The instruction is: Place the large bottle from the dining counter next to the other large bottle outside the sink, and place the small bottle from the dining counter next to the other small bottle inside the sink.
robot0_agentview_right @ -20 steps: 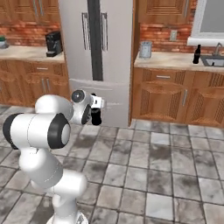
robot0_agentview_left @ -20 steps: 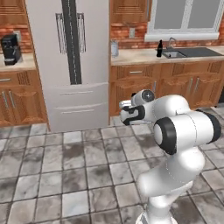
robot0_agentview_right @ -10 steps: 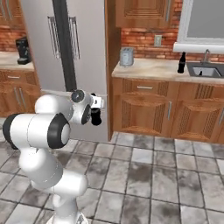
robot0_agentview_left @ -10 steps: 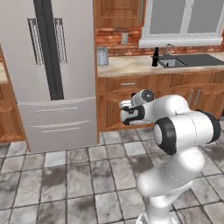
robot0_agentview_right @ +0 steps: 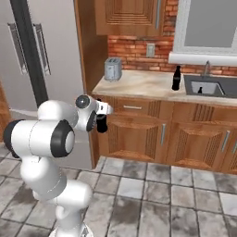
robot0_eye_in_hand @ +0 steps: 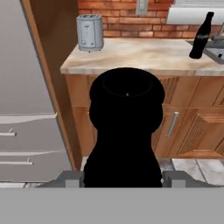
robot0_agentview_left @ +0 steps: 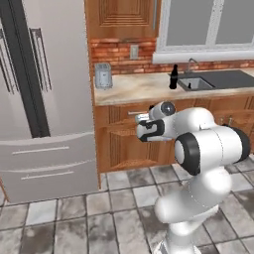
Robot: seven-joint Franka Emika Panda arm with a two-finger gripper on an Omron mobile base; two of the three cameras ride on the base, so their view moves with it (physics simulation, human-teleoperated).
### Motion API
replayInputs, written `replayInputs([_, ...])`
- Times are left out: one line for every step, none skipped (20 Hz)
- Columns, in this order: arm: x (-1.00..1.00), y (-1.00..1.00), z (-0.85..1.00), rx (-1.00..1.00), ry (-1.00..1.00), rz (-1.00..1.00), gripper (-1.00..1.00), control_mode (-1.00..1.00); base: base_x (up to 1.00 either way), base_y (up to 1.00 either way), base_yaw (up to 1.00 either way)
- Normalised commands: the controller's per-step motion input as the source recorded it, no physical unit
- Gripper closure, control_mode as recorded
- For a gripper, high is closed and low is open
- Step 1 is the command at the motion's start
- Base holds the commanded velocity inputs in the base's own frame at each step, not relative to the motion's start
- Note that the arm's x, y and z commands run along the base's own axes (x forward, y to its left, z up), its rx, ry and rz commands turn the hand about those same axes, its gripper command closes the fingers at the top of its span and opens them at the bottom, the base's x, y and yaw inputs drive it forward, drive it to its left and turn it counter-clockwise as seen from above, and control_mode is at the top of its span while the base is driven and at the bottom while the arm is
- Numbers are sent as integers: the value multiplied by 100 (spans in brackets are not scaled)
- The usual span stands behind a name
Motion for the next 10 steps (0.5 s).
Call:
replayInputs([0,0,0,0,0,0,100,100,83,-63,0])
replayInputs([0,0,0,0,0,0,100,100,84,-66,0])
replayInputs([0,0,0,0,0,0,100,100,85,-66,0])
replayInputs([0,0,0,0,0,0,100,100,79,-67,0])
replayInputs([0,0,0,0,0,0,100,100,79,-67,0])
replayInputs([0,0,0,0,0,0,100,100,72,-68,0])
replayInputs([0,0,0,0,0,0,100,100,62,-73,0])
replayInputs([0,0,0,0,0,0,100,100,58,-74,0])
replayInputs([0,0,0,0,0,0,100,100,55,-76,0])
replayInputs([0,0,0,0,0,0,100,100,53,-78,0])
